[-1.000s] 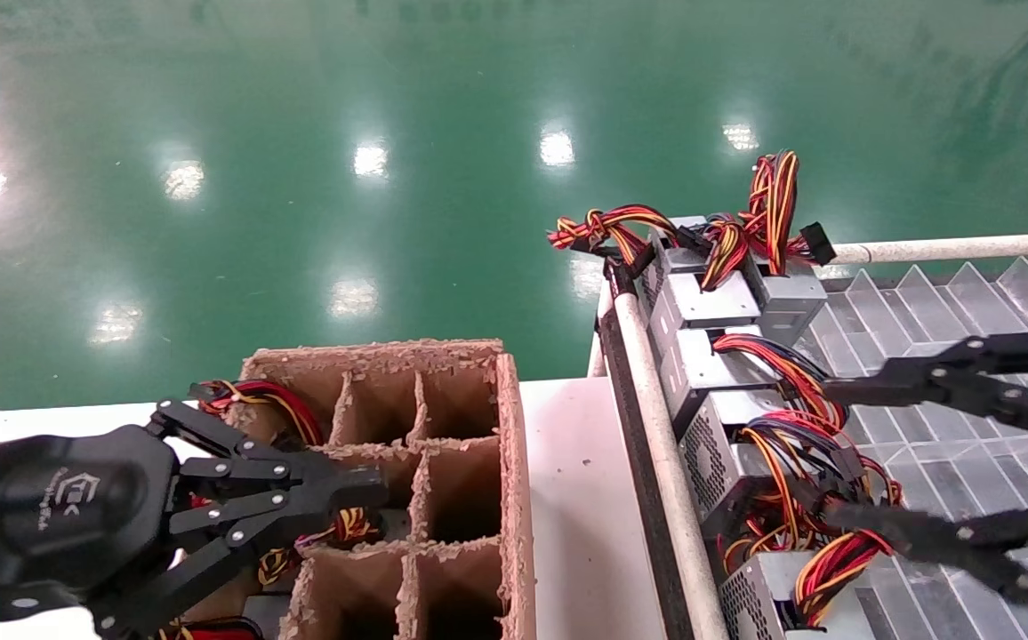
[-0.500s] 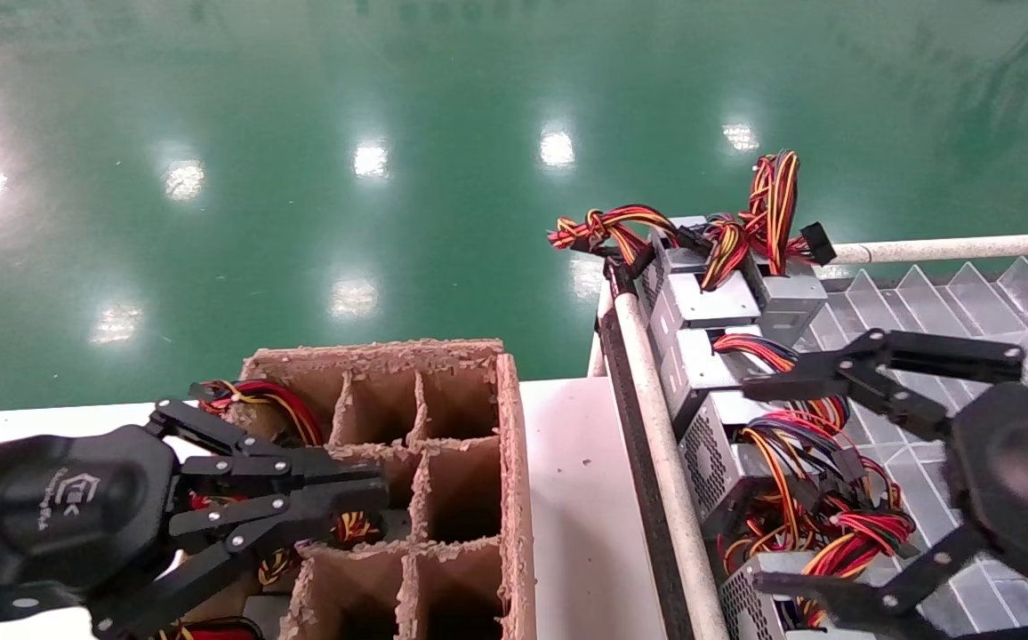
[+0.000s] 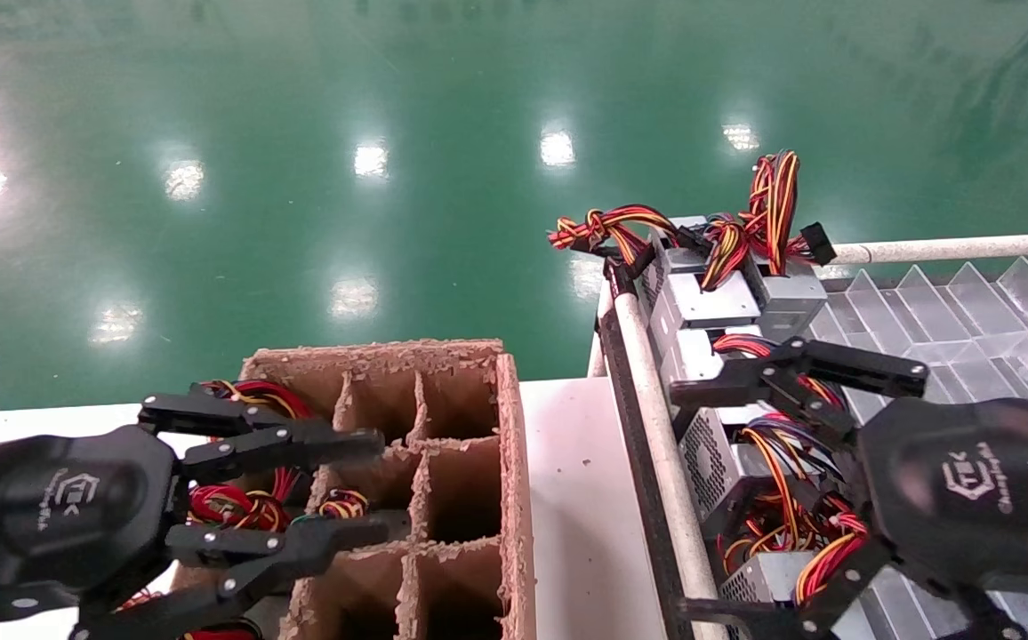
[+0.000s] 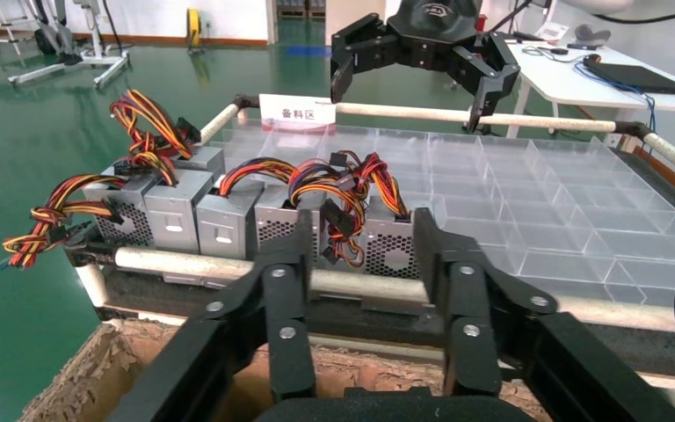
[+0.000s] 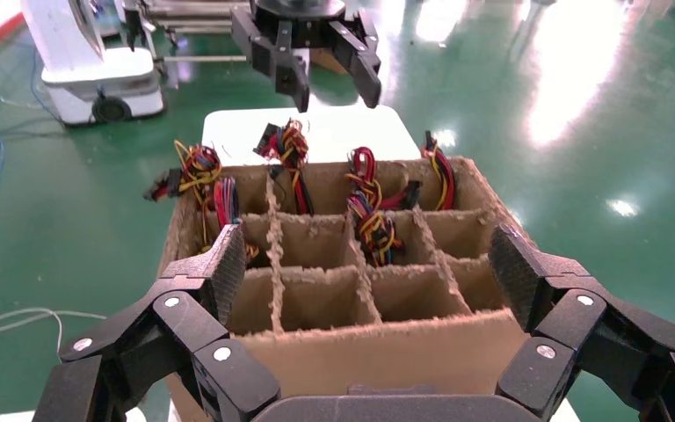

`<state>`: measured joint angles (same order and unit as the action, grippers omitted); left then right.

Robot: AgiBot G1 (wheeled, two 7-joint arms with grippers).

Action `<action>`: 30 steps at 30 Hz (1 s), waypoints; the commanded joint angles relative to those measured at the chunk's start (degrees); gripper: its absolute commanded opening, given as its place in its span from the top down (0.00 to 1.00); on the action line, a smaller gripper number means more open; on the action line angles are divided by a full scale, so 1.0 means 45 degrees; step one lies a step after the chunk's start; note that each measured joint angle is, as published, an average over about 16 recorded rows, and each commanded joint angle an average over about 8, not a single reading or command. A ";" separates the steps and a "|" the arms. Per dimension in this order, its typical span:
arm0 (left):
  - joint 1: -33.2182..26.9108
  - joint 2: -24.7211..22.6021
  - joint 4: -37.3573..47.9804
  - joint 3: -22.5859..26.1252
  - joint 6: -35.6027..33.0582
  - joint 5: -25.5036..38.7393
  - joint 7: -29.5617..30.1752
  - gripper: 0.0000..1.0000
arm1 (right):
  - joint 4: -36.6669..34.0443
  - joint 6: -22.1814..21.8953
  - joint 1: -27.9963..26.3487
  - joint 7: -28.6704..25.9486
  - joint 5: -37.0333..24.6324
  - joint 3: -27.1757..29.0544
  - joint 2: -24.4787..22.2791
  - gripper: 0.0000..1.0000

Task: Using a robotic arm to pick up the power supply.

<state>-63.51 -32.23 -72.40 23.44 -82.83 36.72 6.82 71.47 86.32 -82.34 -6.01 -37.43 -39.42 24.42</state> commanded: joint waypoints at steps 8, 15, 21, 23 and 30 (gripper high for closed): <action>0.0000 0.0000 0.0000 0.0001 0.0000 0.0000 0.0000 0.00 | 0.0188 -0.0056 0.1856 -0.0423 -0.0396 0.2090 0.0946 0.00; 0.0000 0.0000 0.0000 0.0001 0.0000 -0.0001 0.0000 0.00 | 0.0332 -0.0099 0.3274 -0.0747 -0.0698 0.3688 0.1670 0.00; 0.0000 0.0001 0.0000 0.0001 0.0001 -0.0001 -0.0001 0.00 | 0.0437 -0.0130 0.4337 -0.0989 -0.0923 0.4884 0.2211 0.00; 0.0001 0.0001 0.0001 0.0001 0.0002 -0.0001 -0.0001 0.00 | 0.0462 -0.0137 0.4631 -0.1051 -0.0984 0.5214 0.2360 0.00; 0.0003 0.0002 0.0003 0.0000 0.0004 -0.0003 -0.0001 0.00 | 0.0495 -0.0150 0.4986 -0.1113 -0.1074 0.5616 0.2543 0.00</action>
<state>-63.50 -32.22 -72.39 23.44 -82.81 36.71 6.81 73.67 85.66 -60.34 -10.96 -42.17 -14.63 35.65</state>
